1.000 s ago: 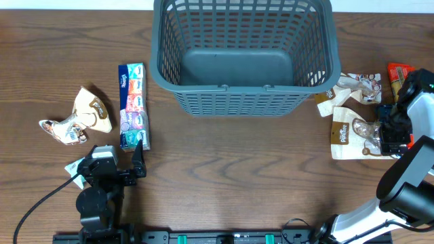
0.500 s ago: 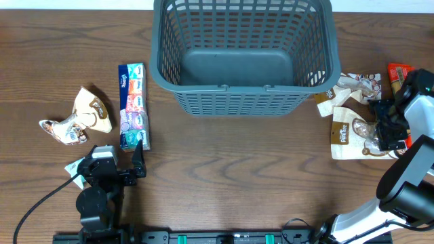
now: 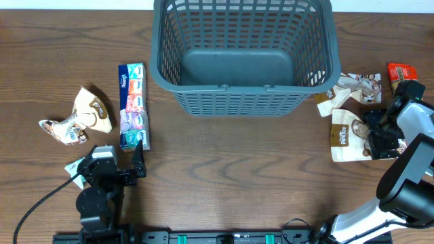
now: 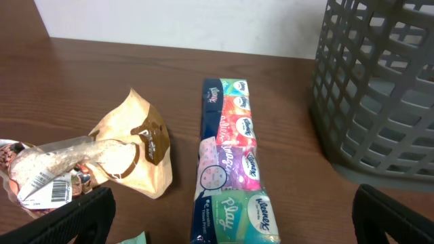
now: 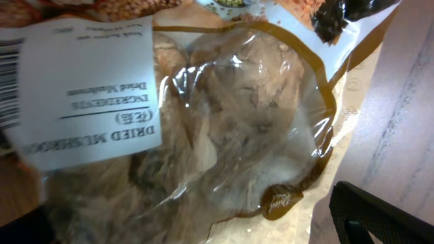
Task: Pack container
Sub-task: 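Lower the right gripper and grasp the dried-mushroom bag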
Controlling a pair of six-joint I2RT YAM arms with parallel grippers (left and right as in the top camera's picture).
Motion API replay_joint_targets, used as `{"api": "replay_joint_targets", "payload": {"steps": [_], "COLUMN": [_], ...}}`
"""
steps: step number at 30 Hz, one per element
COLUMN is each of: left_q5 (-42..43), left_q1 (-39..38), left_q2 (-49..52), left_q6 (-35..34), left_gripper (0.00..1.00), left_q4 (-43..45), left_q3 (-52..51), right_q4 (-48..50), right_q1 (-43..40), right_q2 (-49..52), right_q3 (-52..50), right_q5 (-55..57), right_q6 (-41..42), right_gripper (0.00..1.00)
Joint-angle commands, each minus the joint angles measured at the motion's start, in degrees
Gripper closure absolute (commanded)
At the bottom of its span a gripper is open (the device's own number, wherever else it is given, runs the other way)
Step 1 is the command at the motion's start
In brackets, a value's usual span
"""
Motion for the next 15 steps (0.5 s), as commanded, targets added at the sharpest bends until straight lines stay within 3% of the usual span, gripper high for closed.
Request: {"api": "replay_joint_targets", "payload": {"steps": [1, 10, 11, 12, 13, 14, 15], "left_q5": [0.55, 0.55, 0.55, 0.55, 0.55, 0.57, 0.57], "left_q1": [0.28, 0.28, 0.28, 0.28, 0.28, 0.28, 0.28], "left_q2": [-0.37, -0.37, -0.37, -0.35, -0.37, -0.37, -0.35], "left_q6": [-0.09, -0.09, -0.11, -0.11, -0.09, -0.09, -0.09], "left_gripper": [0.01, 0.01, 0.01, 0.01, 0.01, 0.01, 0.01], "left_q4": [-0.20, -0.20, -0.20, -0.20, -0.20, -0.20, -0.20], "left_q3": [-1.42, -1.42, -1.42, -1.42, -1.42, -1.42, -1.42], "right_q4": [0.83, 3.02, 3.15, 3.19, 3.30, 3.30, 3.26], "right_q1": [0.22, 0.22, 0.22, 0.22, 0.22, 0.22, 0.20], "right_q2": [0.46, 0.46, 0.46, 0.46, 0.46, 0.46, 0.46], "right_q3": [-2.01, -5.38, -5.57, -5.68, -5.81, -5.81, -5.84], "right_q5": [0.11, -0.02, -0.02, -0.02, -0.02, -0.02, -0.02], "right_q6": [0.90, 0.94, 0.96, 0.96, 0.96, 0.96, 0.98], "right_gripper": [0.01, 0.02, 0.10, 0.37, 0.73, 0.97, 0.99]}}
